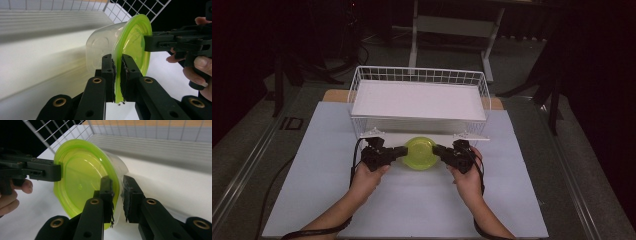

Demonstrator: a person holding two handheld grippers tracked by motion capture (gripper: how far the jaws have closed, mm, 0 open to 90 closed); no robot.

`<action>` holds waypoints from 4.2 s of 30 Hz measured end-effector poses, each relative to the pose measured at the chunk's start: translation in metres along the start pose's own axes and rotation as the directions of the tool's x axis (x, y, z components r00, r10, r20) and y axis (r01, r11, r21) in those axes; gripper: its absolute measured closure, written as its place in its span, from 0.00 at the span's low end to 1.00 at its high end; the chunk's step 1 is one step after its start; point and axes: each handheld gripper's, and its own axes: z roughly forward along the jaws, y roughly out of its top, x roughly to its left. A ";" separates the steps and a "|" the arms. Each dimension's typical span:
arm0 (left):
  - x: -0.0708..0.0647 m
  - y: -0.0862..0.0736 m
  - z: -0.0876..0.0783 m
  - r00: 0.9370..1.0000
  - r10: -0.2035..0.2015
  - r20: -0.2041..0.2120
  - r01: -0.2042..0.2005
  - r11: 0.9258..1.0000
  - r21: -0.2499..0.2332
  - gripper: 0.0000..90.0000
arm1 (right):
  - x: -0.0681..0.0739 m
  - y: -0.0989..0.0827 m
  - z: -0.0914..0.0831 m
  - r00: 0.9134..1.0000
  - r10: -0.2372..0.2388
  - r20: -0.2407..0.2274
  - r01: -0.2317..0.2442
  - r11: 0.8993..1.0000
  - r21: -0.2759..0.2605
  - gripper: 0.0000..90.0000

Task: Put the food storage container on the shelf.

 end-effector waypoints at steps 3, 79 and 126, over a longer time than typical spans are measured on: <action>0.006 0.005 0.004 1.000 -0.001 0.010 0.001 1.000 -0.001 0.92 | -0.003 0.004 0.003 1.000 0.000 0.011 0.000 1.000 -0.012 0.88; 0.031 -0.032 -0.015 1.000 0.015 -0.003 -0.015 0.980 -0.197 0.01 | 0.008 -0.039 0.030 0.988 -0.071 0.135 0.071 0.997 0.003 1.00; 0.004 -0.068 -0.027 0.980 0.189 -0.068 -0.199 0.959 -0.202 0.01 | 0.010 -0.014 0.087 0.988 -0.032 0.153 0.021 0.997 0.075 0.99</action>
